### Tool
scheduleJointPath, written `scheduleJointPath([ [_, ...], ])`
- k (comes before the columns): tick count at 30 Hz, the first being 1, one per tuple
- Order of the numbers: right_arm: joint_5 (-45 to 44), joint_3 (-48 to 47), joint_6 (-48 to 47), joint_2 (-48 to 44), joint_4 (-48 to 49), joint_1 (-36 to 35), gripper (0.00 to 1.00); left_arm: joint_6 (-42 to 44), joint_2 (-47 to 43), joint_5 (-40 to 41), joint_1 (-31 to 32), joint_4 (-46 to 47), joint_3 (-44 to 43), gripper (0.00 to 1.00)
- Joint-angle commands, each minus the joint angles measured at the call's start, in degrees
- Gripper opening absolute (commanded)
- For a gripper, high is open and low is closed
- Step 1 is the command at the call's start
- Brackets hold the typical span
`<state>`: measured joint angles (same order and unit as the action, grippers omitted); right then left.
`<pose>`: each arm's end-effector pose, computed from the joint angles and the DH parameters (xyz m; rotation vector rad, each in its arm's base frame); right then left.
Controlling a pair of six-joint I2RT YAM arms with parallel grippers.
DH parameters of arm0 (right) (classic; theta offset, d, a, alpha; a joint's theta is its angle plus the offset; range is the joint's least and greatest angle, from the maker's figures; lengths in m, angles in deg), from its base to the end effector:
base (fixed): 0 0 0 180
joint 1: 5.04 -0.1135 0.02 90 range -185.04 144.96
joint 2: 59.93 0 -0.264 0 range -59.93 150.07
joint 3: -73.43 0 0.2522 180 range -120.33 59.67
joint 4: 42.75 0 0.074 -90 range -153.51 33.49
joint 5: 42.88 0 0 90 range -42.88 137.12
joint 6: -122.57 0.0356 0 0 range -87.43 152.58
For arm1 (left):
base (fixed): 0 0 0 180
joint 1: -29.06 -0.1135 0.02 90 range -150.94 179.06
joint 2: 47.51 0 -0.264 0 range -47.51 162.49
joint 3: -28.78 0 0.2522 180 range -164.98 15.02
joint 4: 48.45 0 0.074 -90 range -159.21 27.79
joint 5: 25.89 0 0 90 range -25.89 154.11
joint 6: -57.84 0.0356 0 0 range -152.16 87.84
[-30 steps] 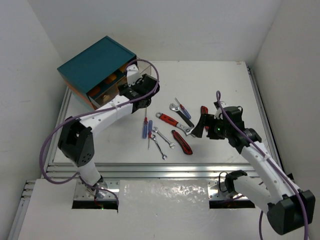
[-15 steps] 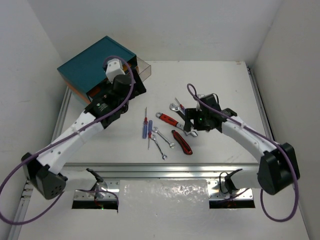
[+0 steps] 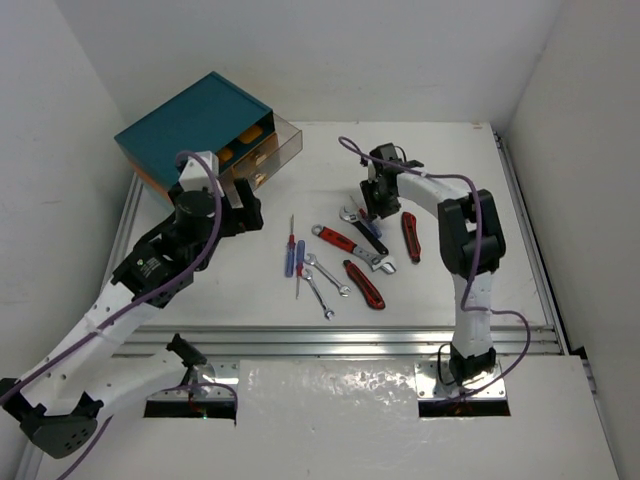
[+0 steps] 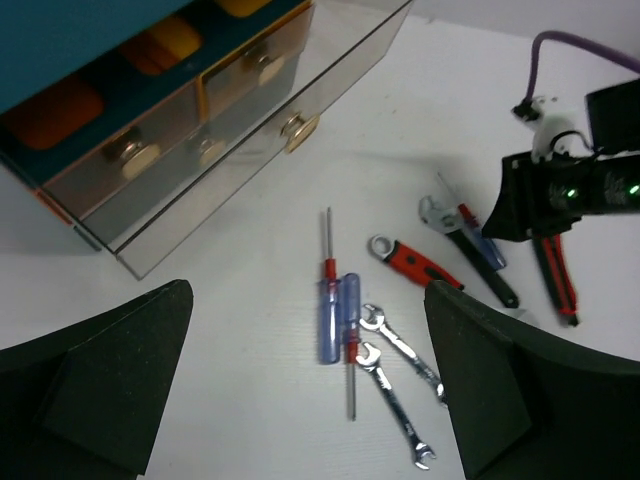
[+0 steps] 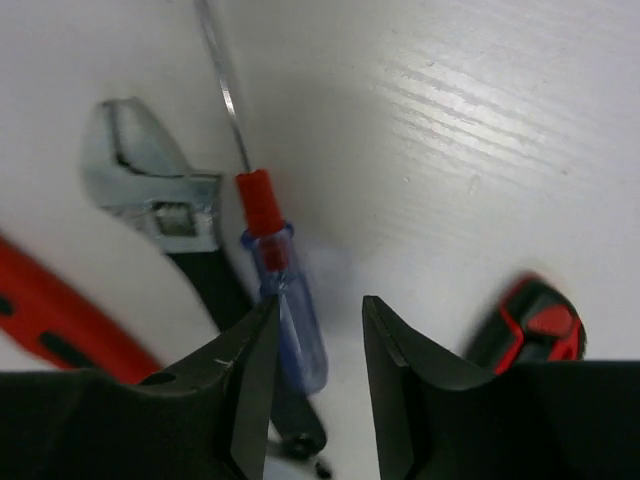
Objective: Sort the tools into containers
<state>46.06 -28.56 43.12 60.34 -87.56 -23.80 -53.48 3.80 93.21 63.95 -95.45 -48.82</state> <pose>0.4189 0.1416 0.1647 -0.1859 2.6728 0.1382 0.1571 -0.0884 0.3941 -0.1115 1.8856 -0.1796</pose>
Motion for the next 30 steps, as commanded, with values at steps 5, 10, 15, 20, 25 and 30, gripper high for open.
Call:
scheduleJointPath([
  [5, 0.2, -4.2, -3.7, 6.2, -4.4, 0.0, 0.31, 1.5, -1.7, 0.0, 0.1, 0.4, 6.6, 1.00],
  [10, 0.5, -1.3, -3.5, 6.4, -4.1, 0.2, 0.24, 0.7, -0.1, -3.3, 0.0, 1.4, 6.1, 1.00],
  [15, 0.8, 1.6, -1.2, -0.2, -2.4, -0.1, 0.08, -2.4, 1.2, -9.4, 0.1, 4.7, 5.7, 1.00],
  [20, 7.6, 14.4, 4.8, -22.3, 8.2, -0.9, 0.05, -9.1, 2.0, -23.7, 0.3, 18.8, 7.9, 1.00],
  [25, 42.8, 32.1, 17.9, -38.2, 29.5, -1.3, 0.02, -15.8, 4.0, -33.3, 0.3, 35.6, 13.7, 0.96],
  [30, 55.2, 41.7, 34.6, -48.8, 54.2, -3.5, 0.01, -18.7, 8.4, -37.5, 0.4, 41.8, 13.0, 0.88],
])
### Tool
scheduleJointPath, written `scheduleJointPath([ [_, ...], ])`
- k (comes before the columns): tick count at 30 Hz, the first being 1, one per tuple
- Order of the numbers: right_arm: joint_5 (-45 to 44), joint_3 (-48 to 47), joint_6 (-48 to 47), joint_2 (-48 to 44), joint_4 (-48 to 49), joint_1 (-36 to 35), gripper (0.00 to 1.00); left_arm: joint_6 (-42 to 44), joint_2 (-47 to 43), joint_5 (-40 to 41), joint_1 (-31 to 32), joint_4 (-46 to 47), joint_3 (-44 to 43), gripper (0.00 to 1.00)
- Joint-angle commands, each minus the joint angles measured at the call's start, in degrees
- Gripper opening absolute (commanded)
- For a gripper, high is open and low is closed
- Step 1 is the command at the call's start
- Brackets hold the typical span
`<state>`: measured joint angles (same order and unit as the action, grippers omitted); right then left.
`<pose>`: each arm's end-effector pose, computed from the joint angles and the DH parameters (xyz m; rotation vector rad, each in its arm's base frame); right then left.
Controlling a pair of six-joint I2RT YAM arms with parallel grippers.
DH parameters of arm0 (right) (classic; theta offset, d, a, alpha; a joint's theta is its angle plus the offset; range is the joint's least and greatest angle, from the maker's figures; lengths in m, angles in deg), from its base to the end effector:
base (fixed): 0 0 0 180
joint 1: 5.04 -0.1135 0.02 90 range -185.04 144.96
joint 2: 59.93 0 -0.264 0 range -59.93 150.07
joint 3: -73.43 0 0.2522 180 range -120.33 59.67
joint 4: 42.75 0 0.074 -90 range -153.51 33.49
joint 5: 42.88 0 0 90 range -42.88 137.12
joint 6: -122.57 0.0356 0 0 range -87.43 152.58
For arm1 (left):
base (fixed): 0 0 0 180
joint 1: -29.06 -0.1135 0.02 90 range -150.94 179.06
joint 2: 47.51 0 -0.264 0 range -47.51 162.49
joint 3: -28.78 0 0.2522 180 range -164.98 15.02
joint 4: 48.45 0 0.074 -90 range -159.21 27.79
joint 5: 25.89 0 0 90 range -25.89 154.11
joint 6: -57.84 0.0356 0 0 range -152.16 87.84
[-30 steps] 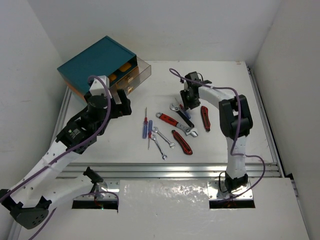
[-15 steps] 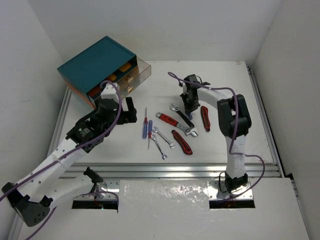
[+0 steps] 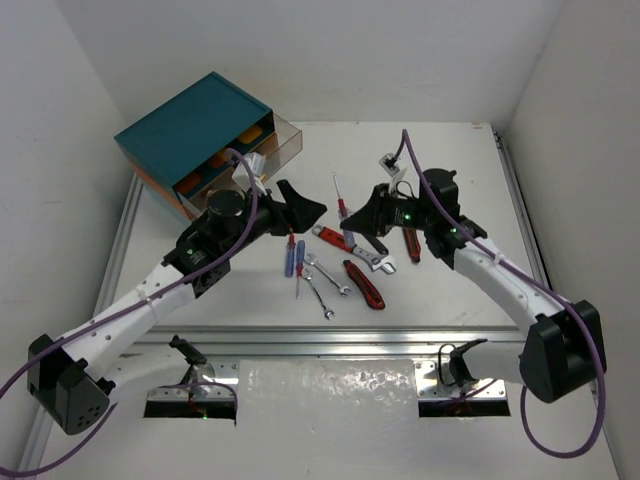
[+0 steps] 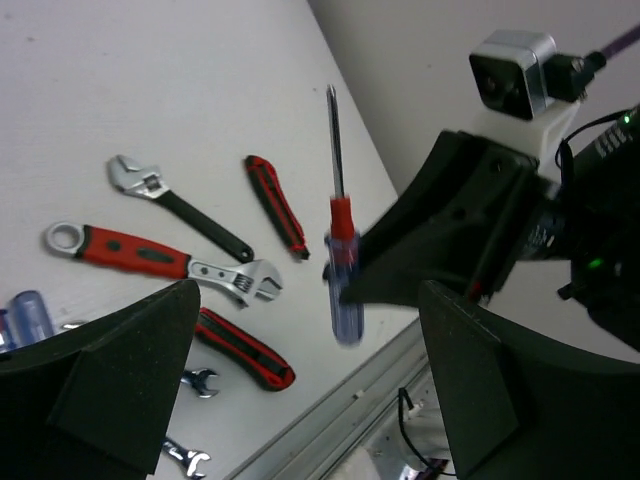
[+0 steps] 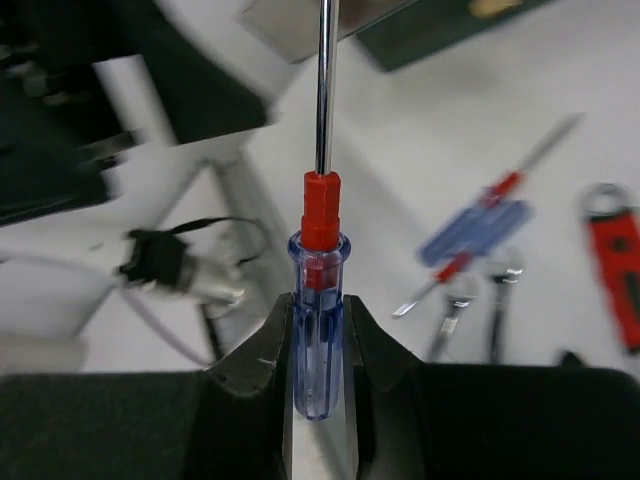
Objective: Sort the tools into containers
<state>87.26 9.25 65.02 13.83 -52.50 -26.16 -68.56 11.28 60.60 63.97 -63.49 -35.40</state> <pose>0.2626 0.1260 0.2915 -0.3143 2.0173 1.2761 0.1974 -0.1404 0.3446 0.0237 1.8392 -0.9507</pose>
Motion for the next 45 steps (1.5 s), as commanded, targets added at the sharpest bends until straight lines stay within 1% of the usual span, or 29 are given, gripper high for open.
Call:
scheduleJointPath([
  [1, 14.3, 4.5, 13.6, -3.3, 19.8, -1.6, 0.01, -3.9, 1.4, -4.9, 0.4, 10.3, -0.6, 0.88],
  [5, 17.4, 2.8, 16.1, -4.6, 21.6, -4.2, 0.01, -4.6, 1.8, -7.5, 0.4, 13.7, 0.7, 0.82],
  [6, 17.5, 2.3, 16.8, -4.5, 22.1, -4.5, 0.01, -4.9, 1.9, -8.3, 0.4, 14.6, 1.3, 0.76],
  [10, 17.3, 1.0, 17.7, -4.1, 22.4, -5.5, 0.01, -6.4, 2.6, -12.7, 0.4, 19.2, 2.7, 0.66],
  [12, 17.5, 0.1, 18.9, -3.6, 23.7, -5.9, 0.01, -6.7, 3.7, -15.6, 0.4, 20.3, 2.9, 0.51],
  [14, 17.5, -0.8, 19.2, -2.8, 23.8, -6.5, 0.02, -6.8, 4.4, -17.7, 0.4, 21.0, 2.6, 0.30],
  [15, 17.3, -1.5, 19.4, -2.7, 23.9, -6.6, 0.02, -6.5, 5.1, -18.4, 0.4, 21.0, 2.0, 0.10],
  [17, 16.4, -2.1, 19.1, -2.5, 23.5, -6.6, 0.05, -5.2, 5.5, -18.7, 0.4, 19.0, 0.8, 0.00],
  [18, 15.3, -3.1, 17.4, -2.4, 20.8, -6.5, 0.21, -2.5, 5.6, -17.9, 0.4, 17.0, -1.5, 0.00],
  [19, 14.7, -3.5, 16.1, -2.3, 18.9, -6.5, 0.35, -0.6, 5.6, -13.2, 0.4, 10.3, -3.2, 0.00],
  [20, 13.7, -4.0, 14.9, -2.5, 17.0, -6.4, 0.52, 1.5, 5.6, -9.9, 0.4, 6.2, -5.5, 0.00],
  [21, 11.0, -5.1, 11.2, -2.5, 11.7, -6.3, 0.80, 6.0, 6.4, -5.9, 0.2, 2.0, -10.4, 0.00],
  [22, 8.1, -6.4, 8.7, -2.5, 6.9, -5.9, 0.99, 8.3, 7.2, 3.8, 0.0, -8.2, -13.4, 0.00],
  [23, 3.9, -9.0, 3.7, -2.6, -3.9, -5.3, 0.99, 10.3, 9.5, 9.9, -0.2, -12.8, -19.9, 0.00],
  [24, -6.5, -9.8, 1.6, -2.9, -9.0, -5.2, 0.99, 14.5, 10.9, 16.0, -0.8, -16.9, -23.0, 0.00],
  [25, -12.0, -10.1, -0.1, -3.3, -12.3, -5.1, 0.99, 16.8, 12.1, 25.1, -1.4, -22.6, -25.7, 0.00],
  [26, -16.1, -10.1, -2.0, -4.1, -16.7, -5.0, 0.99, 19.2, 15.4, 29.0, -2.3, -24.8, -30.9, 0.00],
  [27, -18.6, -10.0, -2.9, -4.6, -17.8, -4.9, 0.99, 23.6, 17.3, 32.5, -4.1, -27.0, -33.8, 0.00],
  [28, -20.0, -9.5, -3.8, -4.9, -18.4, -4.7, 0.99, 25.7, 19.1, 37.3, -5.4, -30.3, -36.4, 0.00],
  [29, -20.0, -8.9, -5.0, -5.5, -19.1, -4.7, 0.99, 27.8, 22.7, 38.9, -6.7, -31.5, -41.6, 0.00],
  [30, -19.8, -8.7, -5.3, -5.6, -19.4, -4.7, 0.99, 31.7, 24.3, 40.3, -9.2, -32.6, -43.9, 0.00],
  [33, -18.4, -8.8, -7.7, -5.8, -21.6, -4.7, 0.99, 41.4, 31.2, 44.2, -13.1, -31.3, -51.4, 0.00],
  [34, -18.4, -8.7, -8.1, -6.3, -21.9, -4.7, 0.99, 46.2, 32.6, 45.2, -13.8, -30.4, -52.1, 0.00],
  [36, -18.5, -8.2, -9.1, -7.0, -22.3, -4.6, 0.99, 50.0, 36.4, 48.1, -14.3, -27.9, -52.8, 0.00],
  [38, -18.6, -7.7, -9.7, -8.1, -22.5, -4.6, 0.99, 52.8, 38.7, 49.1, -14.9, -26.7, -52.9, 0.01],
  [41, -18.3, -7.8, -10.4, -8.0, -23.0, -4.6, 0.99, 51.3, 41.9, 48.5, -15.4, -27.6, -52.6, 0.11],
  [43, -18.2, -9.1, -10.6, -6.9, -24.3, -4.7, 0.99, 48.9, 42.6, 46.9, -15.5, -28.6, -52.2, 0.33],
  [44, -17.6, -9.6, -10.4, -6.1, -24.9, -4.6, 0.99, 48.1, 42.5, 45.7, -15.5, -29.0, -52.2, 0.47],
  [45, -17.0, -10.7, -9.8, -3.9, -25.6, -4.8, 0.99, 47.2, 41.8, 45.4, -15.5, -29.1, -52.1, 0.71],
])
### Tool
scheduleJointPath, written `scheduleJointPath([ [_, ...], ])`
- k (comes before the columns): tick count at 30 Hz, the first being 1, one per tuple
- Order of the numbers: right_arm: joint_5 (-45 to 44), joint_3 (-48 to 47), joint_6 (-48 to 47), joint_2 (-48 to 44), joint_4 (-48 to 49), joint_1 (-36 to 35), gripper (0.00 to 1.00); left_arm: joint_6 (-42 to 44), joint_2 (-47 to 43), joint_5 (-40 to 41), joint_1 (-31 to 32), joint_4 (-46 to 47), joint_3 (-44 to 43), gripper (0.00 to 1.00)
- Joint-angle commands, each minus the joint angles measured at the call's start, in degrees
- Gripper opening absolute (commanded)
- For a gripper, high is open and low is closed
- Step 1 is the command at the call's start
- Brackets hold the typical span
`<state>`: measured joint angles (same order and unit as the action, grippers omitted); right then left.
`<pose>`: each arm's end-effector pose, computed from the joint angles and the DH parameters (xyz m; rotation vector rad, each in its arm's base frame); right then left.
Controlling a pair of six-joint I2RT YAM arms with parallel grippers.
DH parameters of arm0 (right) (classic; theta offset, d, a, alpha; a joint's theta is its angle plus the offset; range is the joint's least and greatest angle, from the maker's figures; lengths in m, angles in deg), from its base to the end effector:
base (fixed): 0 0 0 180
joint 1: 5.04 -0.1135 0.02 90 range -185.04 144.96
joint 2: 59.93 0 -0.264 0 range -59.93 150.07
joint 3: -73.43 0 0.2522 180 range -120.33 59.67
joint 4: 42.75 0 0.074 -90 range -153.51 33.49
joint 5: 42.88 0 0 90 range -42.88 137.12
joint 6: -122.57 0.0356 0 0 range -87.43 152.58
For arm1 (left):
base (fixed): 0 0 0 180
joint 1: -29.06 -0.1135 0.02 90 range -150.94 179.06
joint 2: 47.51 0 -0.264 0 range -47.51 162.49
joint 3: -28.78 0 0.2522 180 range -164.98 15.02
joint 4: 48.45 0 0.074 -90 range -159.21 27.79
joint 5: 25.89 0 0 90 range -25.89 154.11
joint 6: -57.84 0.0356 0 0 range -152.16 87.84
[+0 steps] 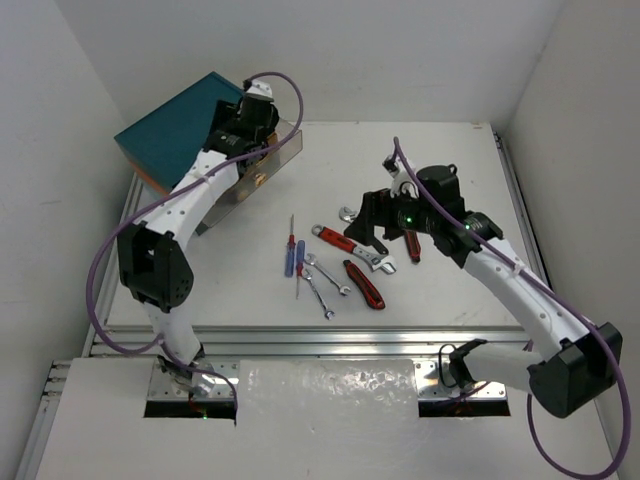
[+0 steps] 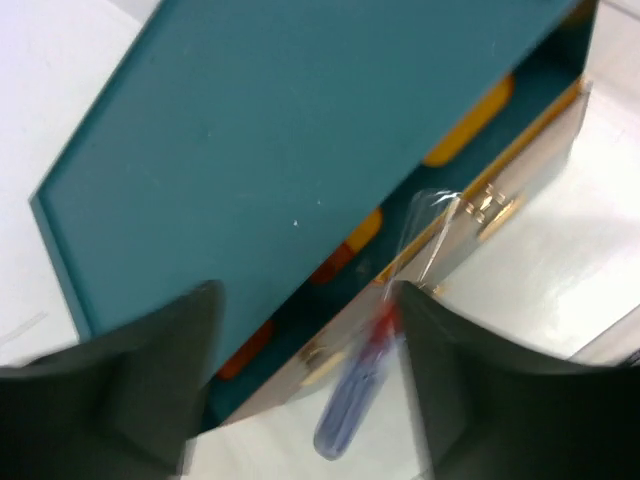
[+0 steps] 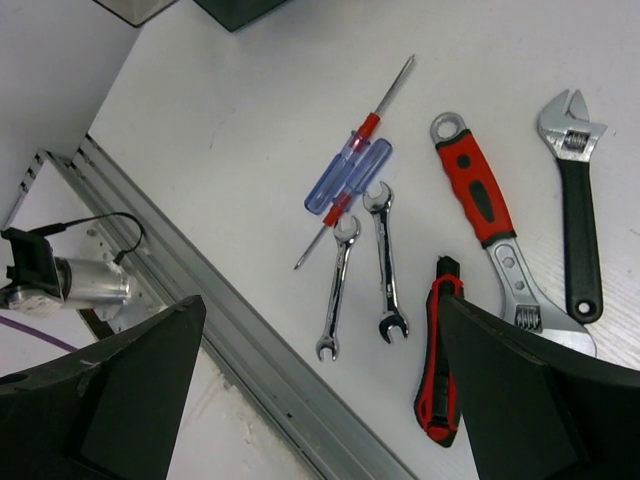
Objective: Sort the tools into containers
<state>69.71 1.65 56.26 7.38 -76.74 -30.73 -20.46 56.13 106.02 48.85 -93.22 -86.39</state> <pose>0.2307 0.1262 0.3241 -0.2899 2.1606 0.9202 0.3971 -0.1176 0.3654 0.1457 2.0555 0.6940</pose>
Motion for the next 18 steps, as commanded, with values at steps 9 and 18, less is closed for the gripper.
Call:
scheduleJointPath([
  [9, -25.1, -13.8, 8.0, 23.3, -4.0, -15.7, 0.99, -16.2, -17.4, -5.8, 0.0, -4.9, -5.4, 0.98],
  [18, -41.2, -24.3, 15.8, 43.2, -4.0, -24.8, 0.66, -25.2, -48.1, -21.3, 0.1, 5.3, 21.7, 1.00],
])
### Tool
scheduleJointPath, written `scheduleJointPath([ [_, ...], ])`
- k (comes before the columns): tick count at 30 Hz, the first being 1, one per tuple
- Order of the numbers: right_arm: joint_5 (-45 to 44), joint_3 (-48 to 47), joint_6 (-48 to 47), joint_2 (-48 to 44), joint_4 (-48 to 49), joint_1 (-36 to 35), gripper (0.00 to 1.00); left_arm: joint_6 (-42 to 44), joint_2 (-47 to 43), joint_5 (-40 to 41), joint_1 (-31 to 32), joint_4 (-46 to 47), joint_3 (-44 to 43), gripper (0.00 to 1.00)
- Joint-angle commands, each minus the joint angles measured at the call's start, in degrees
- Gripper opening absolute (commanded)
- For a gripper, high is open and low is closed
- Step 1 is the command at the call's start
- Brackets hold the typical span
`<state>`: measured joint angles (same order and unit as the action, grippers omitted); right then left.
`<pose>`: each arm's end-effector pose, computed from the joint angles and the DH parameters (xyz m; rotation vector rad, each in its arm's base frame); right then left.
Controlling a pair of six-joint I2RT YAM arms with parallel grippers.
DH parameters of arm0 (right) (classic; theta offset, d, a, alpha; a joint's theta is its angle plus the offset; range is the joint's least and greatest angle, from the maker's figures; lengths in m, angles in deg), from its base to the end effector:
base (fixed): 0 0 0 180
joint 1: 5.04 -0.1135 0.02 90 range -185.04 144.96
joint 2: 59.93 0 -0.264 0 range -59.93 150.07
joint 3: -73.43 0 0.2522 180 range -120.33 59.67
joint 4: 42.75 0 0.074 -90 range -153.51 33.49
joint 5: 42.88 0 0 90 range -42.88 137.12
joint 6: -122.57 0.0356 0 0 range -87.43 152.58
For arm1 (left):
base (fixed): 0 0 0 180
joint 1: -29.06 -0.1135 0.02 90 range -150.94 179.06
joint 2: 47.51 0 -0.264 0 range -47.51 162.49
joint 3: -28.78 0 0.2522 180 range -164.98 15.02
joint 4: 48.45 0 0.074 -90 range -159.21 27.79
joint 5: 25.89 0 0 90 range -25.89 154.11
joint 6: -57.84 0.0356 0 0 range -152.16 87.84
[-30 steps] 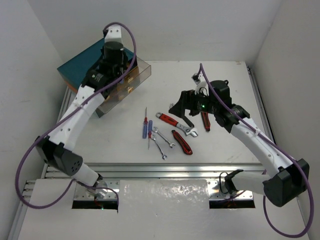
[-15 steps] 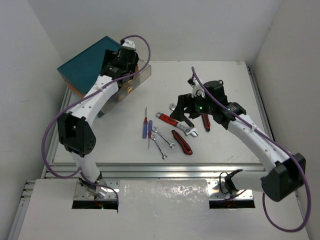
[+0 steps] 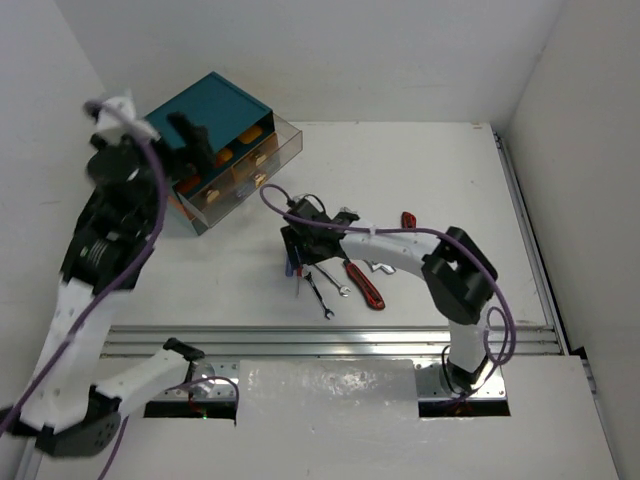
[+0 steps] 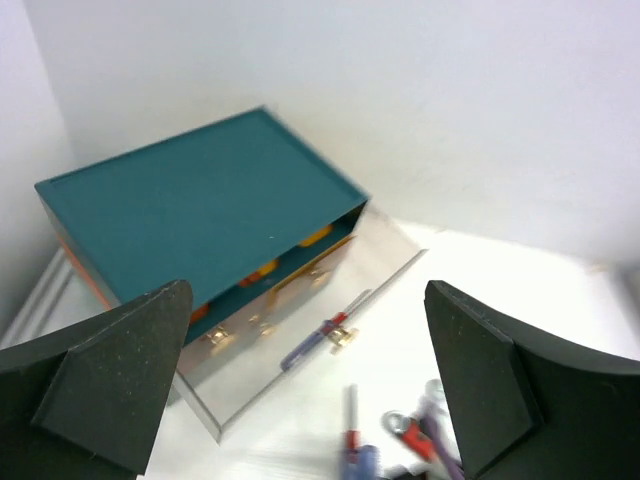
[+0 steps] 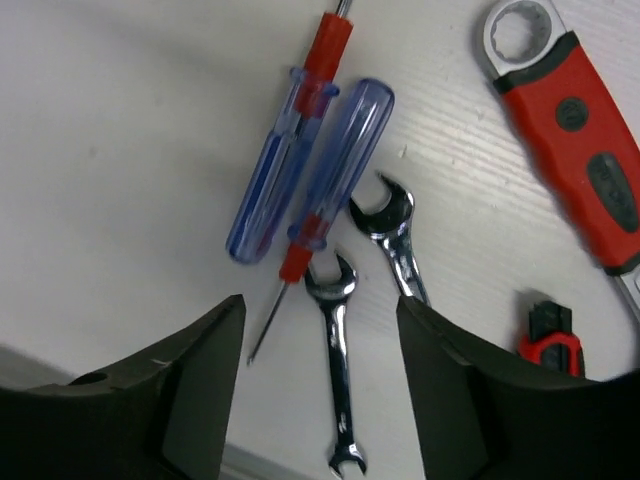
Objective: Sort the tools into containers
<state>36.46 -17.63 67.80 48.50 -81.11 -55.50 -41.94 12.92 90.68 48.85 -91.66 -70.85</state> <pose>0.2632 0.3085 0.1986 -0.2659 2.5442 0.3612 0.1849 -0.0496 0.4951 -0.2107 1.6198 -0.0154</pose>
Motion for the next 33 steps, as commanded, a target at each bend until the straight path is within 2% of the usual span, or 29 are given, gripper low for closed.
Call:
scheduleJointPath([
  [1, -8.4, -5.9, 4.5, 4.2, 0.0, -0.1, 0.62, -3.9, -6.3, -6.4, 0.1, 4.0, 7.5, 1.00],
  [5, -8.9, -8.3, 4.9, 7.5, -0.4, -0.1, 0.38, -3.0, -8.7, -7.1, 0.2, 2.1, 11.1, 1.00],
  [13, -8.9, -14.8, 5.6, 13.9, -3.3, 0.3, 0.38, -2.4, -9.5, -7.3, 0.1, 2.2, 16.3, 1.00],
  [24, -6.6, -13.1, 8.1, 16.9, -2.8, 2.7, 0.30, -2.7, -9.2, -9.2, 0.1, 3.3, 18.0, 1.00],
  [26, -6.1, -12.4, 8.5, 17.0, -2.6, 3.2, 0.19, -2.8, -8.9, -9.3, 0.1, 3.2, 18.4, 1.00],
  [27, -6.7, -11.9, 8.8, 16.3, -2.5, 3.2, 0.08, -2.9, -8.8, -9.4, 0.1, 3.1, 18.7, 1.00],
  [28, -7.2, -11.0, 9.0, 15.9, -2.3, 3.3, 0.04, -3.0, -8.7, -9.6, 0.1, 3.1, 18.8, 1.00],
  [33, -4.6, -9.4, 8.6, 13.5, -1.0, 5.6, 0.00, -5.8, -8.1, -15.0, 0.1, 3.8, 20.6, 1.00],
])
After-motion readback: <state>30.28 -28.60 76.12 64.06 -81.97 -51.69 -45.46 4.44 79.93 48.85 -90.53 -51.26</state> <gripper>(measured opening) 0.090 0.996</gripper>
